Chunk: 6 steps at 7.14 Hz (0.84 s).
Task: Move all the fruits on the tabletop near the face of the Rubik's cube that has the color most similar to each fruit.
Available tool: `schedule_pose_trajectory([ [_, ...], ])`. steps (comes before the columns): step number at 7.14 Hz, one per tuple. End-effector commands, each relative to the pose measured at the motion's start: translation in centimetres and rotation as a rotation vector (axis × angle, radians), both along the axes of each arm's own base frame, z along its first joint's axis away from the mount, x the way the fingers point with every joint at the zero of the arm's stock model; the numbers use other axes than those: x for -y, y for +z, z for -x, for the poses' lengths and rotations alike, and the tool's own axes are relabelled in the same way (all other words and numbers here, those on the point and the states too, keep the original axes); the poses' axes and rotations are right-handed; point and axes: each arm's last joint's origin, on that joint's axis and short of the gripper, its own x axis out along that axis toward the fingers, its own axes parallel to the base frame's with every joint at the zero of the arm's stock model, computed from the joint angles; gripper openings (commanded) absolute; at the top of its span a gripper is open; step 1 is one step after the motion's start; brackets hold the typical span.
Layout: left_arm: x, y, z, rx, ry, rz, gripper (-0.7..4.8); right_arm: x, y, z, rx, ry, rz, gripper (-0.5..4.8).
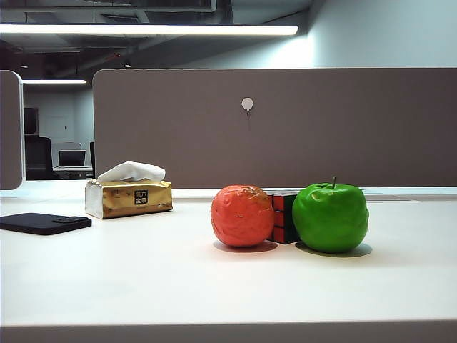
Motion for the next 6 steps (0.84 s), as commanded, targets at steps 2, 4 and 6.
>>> schedule_pose_trajectory([
  [2, 0.0, 0.3, 0.0, 0.021, -0.012, 0.001, -0.05, 0.1, 0.0, 0.0, 0.000, 0.115, -0.071, 0.00],
  [4, 0.0, 0.3, 0.0, 0.021, -0.011, 0.008, -0.05, 0.9, 0.1, 0.0, 0.007, 0.109, -0.093, 0.00],
  [6, 0.0, 0.3, 0.0, 0.021, -0.011, 0.008, -0.05, 0.8, 0.1, 0.0, 0.007, 0.110, -0.094, -0.01],
])
